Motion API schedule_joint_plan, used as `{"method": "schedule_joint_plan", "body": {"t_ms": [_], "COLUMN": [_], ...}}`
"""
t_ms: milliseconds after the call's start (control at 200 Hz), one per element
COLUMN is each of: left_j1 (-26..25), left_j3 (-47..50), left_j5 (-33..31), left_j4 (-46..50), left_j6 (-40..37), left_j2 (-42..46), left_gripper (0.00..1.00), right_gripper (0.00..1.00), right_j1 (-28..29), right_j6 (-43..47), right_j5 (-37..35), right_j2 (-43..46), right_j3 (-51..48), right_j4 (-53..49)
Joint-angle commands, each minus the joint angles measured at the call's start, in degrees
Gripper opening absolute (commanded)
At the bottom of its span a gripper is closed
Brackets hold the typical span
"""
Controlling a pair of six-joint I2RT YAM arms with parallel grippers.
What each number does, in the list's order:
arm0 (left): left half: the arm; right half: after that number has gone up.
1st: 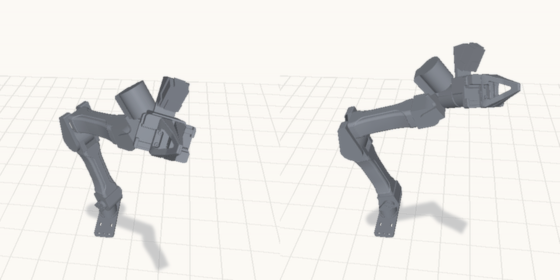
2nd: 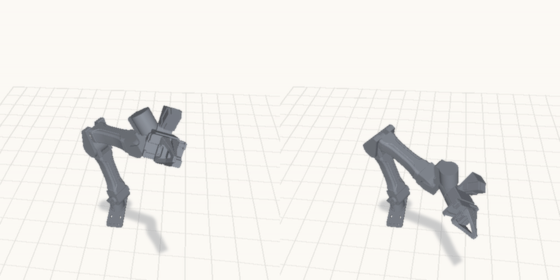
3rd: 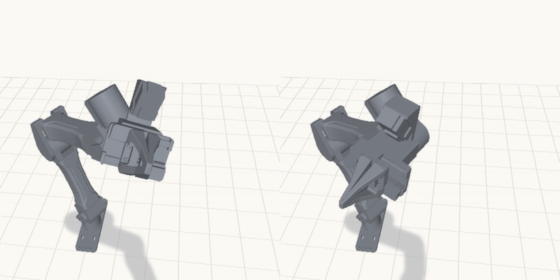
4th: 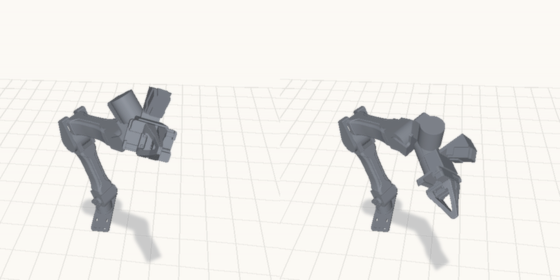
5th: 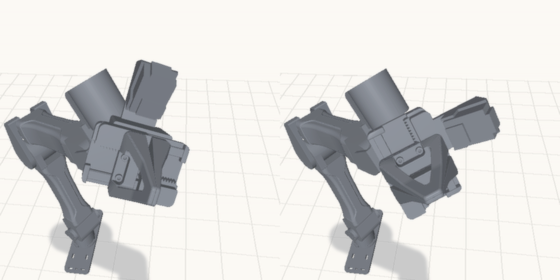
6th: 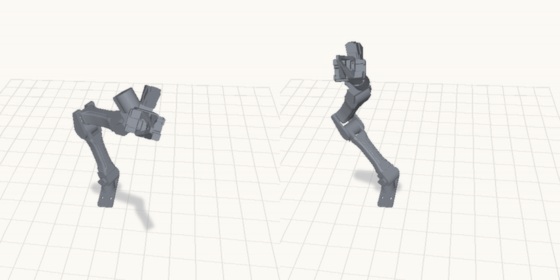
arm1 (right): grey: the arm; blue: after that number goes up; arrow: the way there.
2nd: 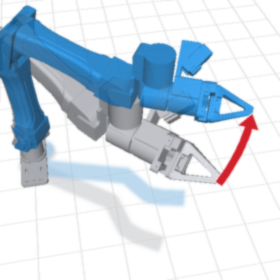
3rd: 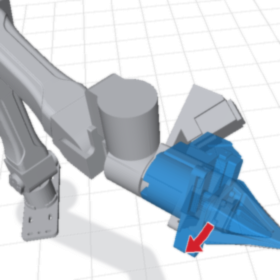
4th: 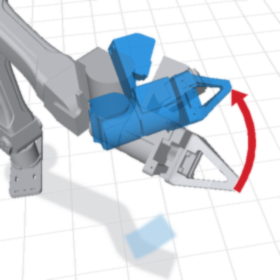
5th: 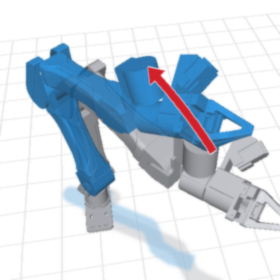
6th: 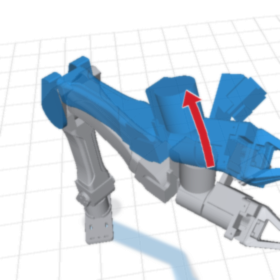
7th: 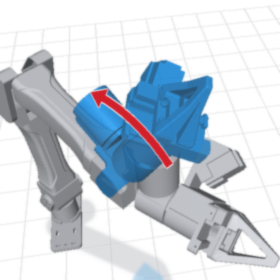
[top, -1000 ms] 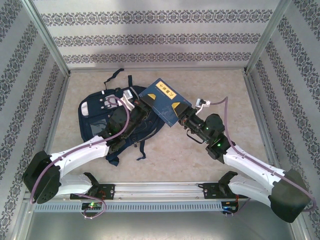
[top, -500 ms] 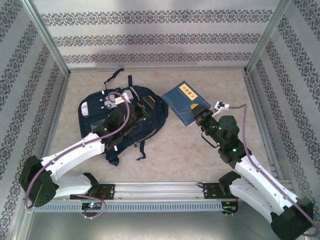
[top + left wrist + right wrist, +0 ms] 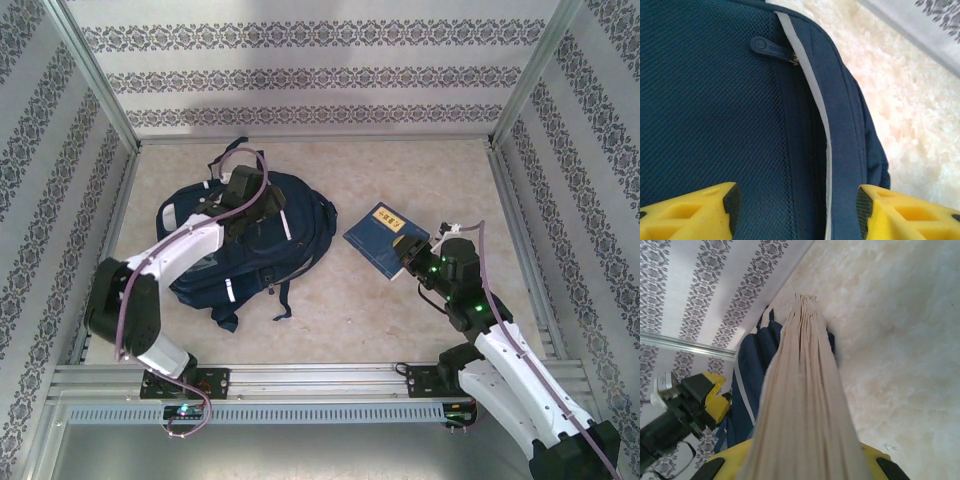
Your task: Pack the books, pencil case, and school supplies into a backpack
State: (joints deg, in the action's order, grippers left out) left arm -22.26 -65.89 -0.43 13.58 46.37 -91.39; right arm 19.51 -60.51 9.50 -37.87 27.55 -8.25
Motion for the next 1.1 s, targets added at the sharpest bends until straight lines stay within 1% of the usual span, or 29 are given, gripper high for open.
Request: {"method": "schedule_joint_plan", "body": {"t_ms": [0,210,300,415,465,585,625,715,844,924,1094], "left_j1": [1.03,1.35,1.47,1.56,1.49,1.48,1.49,1.21,-1.11,-3.29,-7.36], "left_j3": [-4.14,-8.20,-9.70,-11.67,-12.68,-15.48,-16.33,-18.94,-24.16,-27.88,-37.47], "left_j5": [4.70,8.00,8.82,10.14,10.32,10.32,11.01,13.75,17.62,20.34,28.16], "left_j4": [-0.13,-1.69,-1.93,-1.78,-0.89,2.95,4.11,6.38,10.96,14.27,23.50], "left_j6": [-5.31,-6.33,-6.38,-6.65,-6.95,-7.93,-8.19,-9.04,-11.88,-13.96,-19.45], "left_j2": [-3.09,-9.67,-11.58,-13.81,-14.63,-16.33,-16.74,-17.26,-17.63,-17.82,-17.63], "left_gripper": [0.61,0.51,0.45,0.35,0.28,0.05,0.00,0.00,0.00,0.00,0.00], "right_gripper": [0.00,0.00,0.00,0.00,0.00,0.00,0.00,0.00,0.00,0.00,0.01], "right_j1": [-1.17,-2.16,-2.35,-2.37,-2.46,-2.98,-3.25,-3.69,-3.68,-3.69,-3.52], "right_j6": [2.83,3.46,3.30,3.23,3.32,4.11,4.71,6.80,10.49,12.81,13.99], "right_j5": [2.48,4.27,4.76,5.18,5.13,5.01,4.69,3.63,0.35,-3.04,-13.50], "right_j2": [0.78,-0.41,-1.08,-1.66,-1.68,-1.09,-0.53,0.97,2.76,3.95,7.67], "right_j3": [-0.70,-1.84,-2.51,-3.30,-3.44,-2.93,-2.46,-1.19,1.95,4.12,8.85], "right_j4": [1.07,2.01,2.81,3.63,3.69,2.74,1.80,-0.31,-6.12,-10.75,-20.76]}}
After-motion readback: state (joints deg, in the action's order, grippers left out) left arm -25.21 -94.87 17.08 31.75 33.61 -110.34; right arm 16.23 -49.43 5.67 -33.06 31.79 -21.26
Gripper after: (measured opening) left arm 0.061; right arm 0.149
